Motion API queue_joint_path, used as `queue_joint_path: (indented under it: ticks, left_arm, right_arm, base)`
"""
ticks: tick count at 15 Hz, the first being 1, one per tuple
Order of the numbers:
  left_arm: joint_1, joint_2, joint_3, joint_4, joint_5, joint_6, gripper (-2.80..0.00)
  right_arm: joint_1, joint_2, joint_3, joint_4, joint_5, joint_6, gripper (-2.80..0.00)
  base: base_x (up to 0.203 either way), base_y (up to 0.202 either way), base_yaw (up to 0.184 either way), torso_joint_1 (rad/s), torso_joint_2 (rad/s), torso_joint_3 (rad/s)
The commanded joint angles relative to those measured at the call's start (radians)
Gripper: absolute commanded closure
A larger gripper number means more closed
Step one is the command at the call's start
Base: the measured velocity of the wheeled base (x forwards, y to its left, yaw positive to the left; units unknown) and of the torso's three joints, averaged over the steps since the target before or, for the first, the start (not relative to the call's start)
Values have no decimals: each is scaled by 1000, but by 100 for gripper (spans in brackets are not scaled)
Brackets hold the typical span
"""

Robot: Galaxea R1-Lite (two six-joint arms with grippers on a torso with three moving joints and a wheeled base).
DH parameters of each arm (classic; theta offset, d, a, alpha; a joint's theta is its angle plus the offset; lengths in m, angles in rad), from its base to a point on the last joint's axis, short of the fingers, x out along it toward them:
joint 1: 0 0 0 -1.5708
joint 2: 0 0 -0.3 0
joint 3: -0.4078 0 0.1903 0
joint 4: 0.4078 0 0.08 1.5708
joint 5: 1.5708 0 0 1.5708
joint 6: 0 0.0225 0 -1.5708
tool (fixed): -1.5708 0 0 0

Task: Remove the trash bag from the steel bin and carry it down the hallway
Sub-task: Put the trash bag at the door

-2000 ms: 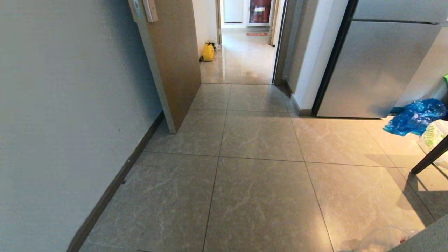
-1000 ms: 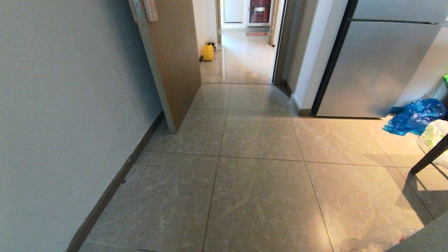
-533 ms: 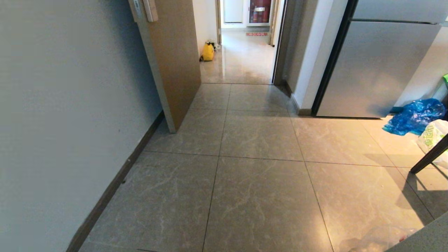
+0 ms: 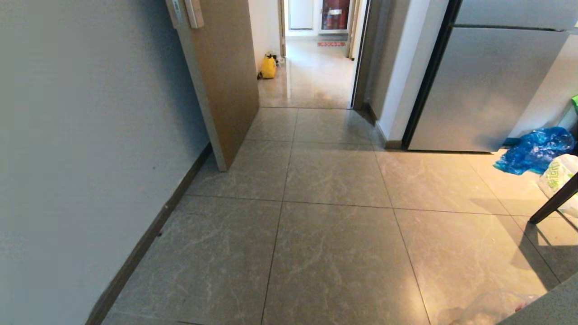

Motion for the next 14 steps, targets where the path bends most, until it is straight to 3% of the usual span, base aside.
queue_joint_path:
  ticks: [1, 11, 14]
  left_arm:
    - [0, 0, 0, 0, 0, 0, 0]
    - [0, 0, 0, 0, 0, 1, 0]
    - [0, 0, 0, 0, 0, 1, 0]
  right_arm:
    - [1, 0, 0, 0, 0, -1, 0]
    - [1, 0, 0, 0, 0, 0, 0]
    - [0, 0, 0, 0, 0, -1, 0]
  base:
    - [0, 0, 0, 0, 0, 0]
    - [0, 0, 0, 0, 0, 0]
    - [135, 0, -1, 3, 1, 5]
